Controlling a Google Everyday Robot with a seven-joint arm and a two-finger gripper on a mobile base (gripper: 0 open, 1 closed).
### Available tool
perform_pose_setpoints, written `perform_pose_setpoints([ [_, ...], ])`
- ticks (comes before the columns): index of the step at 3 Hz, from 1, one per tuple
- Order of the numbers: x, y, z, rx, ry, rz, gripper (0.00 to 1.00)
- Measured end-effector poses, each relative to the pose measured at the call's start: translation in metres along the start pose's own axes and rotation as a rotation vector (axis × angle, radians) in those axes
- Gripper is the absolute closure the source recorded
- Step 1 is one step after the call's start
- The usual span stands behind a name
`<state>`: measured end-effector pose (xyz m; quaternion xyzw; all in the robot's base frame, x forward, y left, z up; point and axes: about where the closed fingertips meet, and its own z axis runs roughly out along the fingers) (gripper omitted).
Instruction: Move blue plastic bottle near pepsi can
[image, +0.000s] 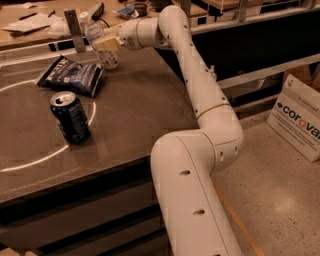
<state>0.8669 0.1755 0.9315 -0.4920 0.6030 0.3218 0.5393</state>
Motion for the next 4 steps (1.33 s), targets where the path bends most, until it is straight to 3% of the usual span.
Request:
perform_pose_setpoints([
  [1,-0.007,-0.005,-0.017,0.012,-0.001,-0.001,0.73],
  [2,-0.030,-0.013,-0.062,0.031,-0.036,-0.005,1.00],
  [3,-0.052,-0.018,-0.112,0.046,-0.091,0.030,1.00],
  [4,-0.061,0.000,-0.147,-0.016,-0.090,0.070,1.00],
])
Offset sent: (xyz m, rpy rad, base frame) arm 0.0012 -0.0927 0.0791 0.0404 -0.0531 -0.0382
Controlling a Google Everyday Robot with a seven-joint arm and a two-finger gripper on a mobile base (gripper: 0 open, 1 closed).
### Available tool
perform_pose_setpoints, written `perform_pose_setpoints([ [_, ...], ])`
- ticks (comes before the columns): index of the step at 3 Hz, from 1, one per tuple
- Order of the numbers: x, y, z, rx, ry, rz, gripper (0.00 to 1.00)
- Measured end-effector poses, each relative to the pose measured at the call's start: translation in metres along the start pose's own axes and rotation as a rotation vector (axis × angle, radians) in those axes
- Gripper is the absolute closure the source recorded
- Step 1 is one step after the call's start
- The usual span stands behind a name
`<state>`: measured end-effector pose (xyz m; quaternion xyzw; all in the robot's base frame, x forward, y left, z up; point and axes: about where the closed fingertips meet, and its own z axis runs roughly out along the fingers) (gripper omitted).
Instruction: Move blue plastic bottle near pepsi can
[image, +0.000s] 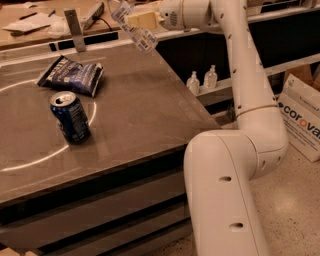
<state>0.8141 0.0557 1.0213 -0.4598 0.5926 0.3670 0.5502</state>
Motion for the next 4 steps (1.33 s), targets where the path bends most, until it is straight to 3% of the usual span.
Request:
perform_pose_setpoints([
  [1,-0.002,0.033,-0.018,-0.102,0.043,0.045,1.00],
  [2,0.002,0.043,-0.018,-0.139,0.064,0.053,1.00],
  [3,0.002,0.043,-0.018,-0.139,0.064,0.053,1.00],
  [4,0.010,0.060,-0.002,-0.197,0.097,0.054,1.00],
])
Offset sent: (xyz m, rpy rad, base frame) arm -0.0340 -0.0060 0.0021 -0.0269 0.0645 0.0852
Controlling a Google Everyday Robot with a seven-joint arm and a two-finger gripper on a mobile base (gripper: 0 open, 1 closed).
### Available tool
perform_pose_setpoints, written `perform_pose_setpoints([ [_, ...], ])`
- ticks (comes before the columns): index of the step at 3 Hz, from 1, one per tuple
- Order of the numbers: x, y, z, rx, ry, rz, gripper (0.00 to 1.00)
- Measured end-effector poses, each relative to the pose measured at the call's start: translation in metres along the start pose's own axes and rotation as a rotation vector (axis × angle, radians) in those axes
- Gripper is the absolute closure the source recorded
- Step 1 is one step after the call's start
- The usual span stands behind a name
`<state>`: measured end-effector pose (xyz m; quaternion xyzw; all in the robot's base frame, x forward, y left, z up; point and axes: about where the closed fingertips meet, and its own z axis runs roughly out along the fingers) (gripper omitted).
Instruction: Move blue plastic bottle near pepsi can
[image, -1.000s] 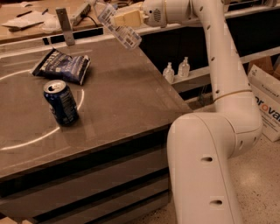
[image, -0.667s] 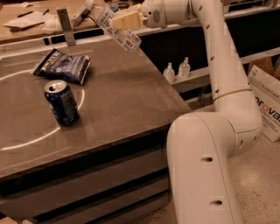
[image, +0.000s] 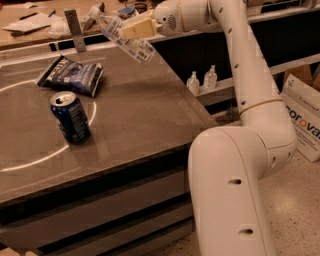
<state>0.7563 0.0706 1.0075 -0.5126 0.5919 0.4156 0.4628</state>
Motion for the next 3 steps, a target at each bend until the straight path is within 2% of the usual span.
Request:
perform_pose_setpoints([
  [1,0.003,0.012,0.017,-0.042,0.008,0.017,1.00],
  [2,0.012,0.035,0.041,-0.095,0.011,0.054,1.00],
  [3,0.021,0.061,0.060,-0.127,0.016,0.075,1.00],
])
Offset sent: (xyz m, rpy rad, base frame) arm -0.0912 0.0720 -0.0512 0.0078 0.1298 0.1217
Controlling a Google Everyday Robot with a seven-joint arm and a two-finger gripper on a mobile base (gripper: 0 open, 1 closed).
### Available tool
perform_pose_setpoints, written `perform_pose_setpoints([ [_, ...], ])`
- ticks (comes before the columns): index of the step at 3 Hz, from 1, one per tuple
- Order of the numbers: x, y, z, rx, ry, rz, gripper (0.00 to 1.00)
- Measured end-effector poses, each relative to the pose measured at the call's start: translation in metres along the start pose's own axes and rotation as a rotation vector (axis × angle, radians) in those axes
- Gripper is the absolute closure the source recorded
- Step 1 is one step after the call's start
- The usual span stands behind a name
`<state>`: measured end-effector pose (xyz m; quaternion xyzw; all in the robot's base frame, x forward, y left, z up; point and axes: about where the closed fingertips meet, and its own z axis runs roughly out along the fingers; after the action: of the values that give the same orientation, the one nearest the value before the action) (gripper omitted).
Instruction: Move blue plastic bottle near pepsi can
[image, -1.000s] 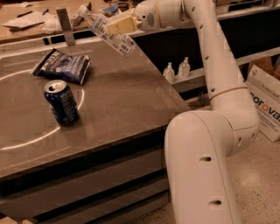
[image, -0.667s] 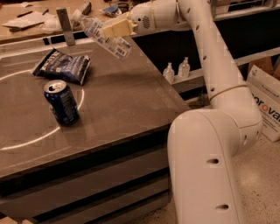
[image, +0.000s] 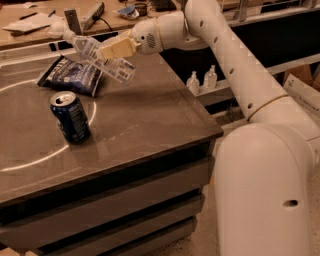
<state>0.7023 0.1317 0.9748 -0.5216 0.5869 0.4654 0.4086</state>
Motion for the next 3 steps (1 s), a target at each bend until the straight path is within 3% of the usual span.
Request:
perform_pose_setpoints([
  [2,0.031,0.048,0.037,-0.016,0.026,0.059,1.00],
  [3,0.040,0.056,0.044,-0.007,0.036,0.072,1.00],
])
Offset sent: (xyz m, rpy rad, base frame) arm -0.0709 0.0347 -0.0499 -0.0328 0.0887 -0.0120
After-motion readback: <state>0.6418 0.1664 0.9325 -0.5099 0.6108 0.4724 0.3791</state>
